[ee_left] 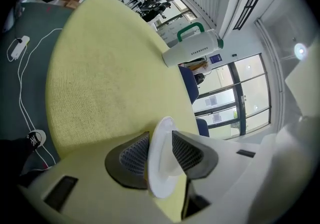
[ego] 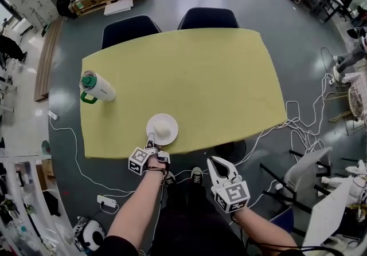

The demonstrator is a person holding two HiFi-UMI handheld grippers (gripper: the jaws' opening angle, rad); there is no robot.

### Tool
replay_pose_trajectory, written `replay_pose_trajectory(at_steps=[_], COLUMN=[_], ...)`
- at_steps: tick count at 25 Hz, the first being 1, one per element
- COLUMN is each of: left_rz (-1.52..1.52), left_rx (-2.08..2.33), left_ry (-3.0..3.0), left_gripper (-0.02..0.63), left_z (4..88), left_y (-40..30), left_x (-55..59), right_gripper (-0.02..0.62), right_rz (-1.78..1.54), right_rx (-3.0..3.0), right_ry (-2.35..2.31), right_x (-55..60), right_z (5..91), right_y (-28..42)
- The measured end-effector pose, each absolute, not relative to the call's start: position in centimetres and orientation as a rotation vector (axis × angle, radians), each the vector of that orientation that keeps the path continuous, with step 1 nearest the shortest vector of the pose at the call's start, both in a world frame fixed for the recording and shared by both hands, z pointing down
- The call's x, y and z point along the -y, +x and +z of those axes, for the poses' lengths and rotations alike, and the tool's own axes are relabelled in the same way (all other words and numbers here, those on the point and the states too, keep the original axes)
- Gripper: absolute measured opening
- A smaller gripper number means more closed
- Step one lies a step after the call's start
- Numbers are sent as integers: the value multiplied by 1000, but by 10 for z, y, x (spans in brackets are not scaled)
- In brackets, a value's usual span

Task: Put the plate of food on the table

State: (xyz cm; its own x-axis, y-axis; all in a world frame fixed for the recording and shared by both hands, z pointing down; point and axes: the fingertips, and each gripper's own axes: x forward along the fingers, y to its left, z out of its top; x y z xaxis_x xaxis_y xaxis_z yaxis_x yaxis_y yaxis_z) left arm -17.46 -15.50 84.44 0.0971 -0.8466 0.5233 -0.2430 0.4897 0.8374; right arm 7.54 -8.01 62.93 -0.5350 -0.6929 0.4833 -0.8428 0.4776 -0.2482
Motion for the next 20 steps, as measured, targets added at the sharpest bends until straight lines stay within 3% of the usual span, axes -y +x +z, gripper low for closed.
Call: replay_pose_trajectory(at_steps=[7,15,18,20], left_rz=[-421,-424,-407,-363], left_rx=[1590,1654,1653,1648], left_ry=[1051,1071,1129,1207], left_gripper=[207,206,181,103], left_z=[843,831,815,797], left_y=[-188,-211,-217,-216], left_x=[153,151,138,129], right_gripper=[15,14,15,15], right_rz=[667,672,678,678], right_rx=[2404,2406,2412,2422], right_ry=[1303,1318,1333,1339], right_x=[83,89,90,92], right_z=[632,633,630,626], right_y=[79,79,81,82])
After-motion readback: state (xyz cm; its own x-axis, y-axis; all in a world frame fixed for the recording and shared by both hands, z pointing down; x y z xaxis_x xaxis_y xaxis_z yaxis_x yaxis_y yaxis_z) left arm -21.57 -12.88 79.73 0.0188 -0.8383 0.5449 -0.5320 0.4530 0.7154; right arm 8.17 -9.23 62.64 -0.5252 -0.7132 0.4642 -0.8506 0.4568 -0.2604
